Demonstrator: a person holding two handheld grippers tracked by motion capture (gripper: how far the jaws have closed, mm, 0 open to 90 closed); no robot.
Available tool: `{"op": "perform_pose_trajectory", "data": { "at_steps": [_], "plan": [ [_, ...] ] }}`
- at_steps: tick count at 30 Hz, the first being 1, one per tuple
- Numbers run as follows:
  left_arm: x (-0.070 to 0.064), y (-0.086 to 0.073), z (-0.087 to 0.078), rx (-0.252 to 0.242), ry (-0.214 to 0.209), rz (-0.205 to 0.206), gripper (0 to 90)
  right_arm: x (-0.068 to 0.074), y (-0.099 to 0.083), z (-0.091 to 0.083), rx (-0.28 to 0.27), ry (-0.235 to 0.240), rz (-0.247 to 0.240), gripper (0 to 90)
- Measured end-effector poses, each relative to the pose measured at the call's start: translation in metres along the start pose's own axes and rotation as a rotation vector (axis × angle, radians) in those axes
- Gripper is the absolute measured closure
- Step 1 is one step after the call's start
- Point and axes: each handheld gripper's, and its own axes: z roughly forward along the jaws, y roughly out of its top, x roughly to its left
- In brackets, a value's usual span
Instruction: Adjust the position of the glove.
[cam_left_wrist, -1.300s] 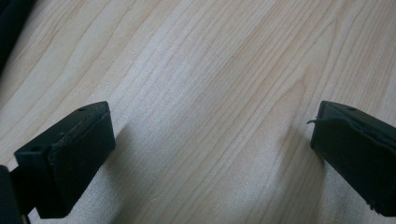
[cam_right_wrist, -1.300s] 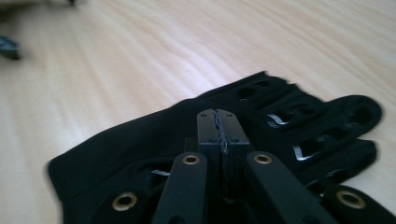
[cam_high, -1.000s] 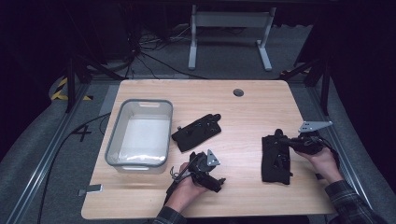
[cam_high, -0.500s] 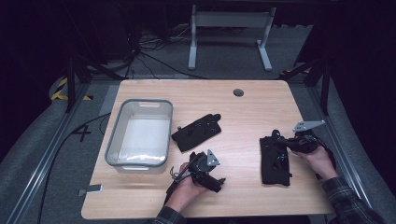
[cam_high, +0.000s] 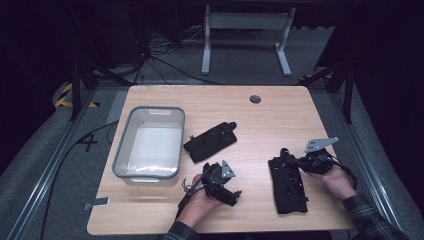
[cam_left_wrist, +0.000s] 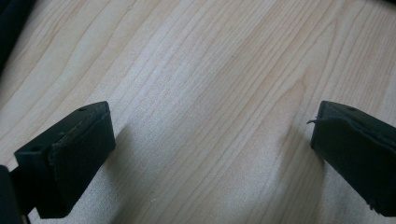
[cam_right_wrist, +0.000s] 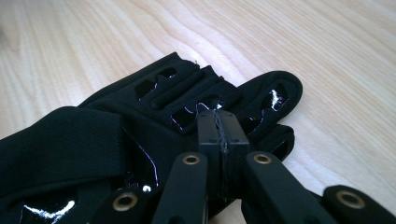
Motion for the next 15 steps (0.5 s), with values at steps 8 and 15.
{"op": "perform_pose_trajectory", "data": {
  "at_steps": [8, 15],
  "plan": [
    [0.0, 0.0, 0.0, 0.0, 0.001, -0.001, 0.1, -0.002, -0.002, -0.015, -0.047, -0.029, 0.011, 82.5],
    [0.0, 0.0, 0.0, 0.0, 0.001, -0.001, 0.1, 0.0, -0.027, -0.038, -0.09, -0.082, 0.067, 57.1]
  ]
}}
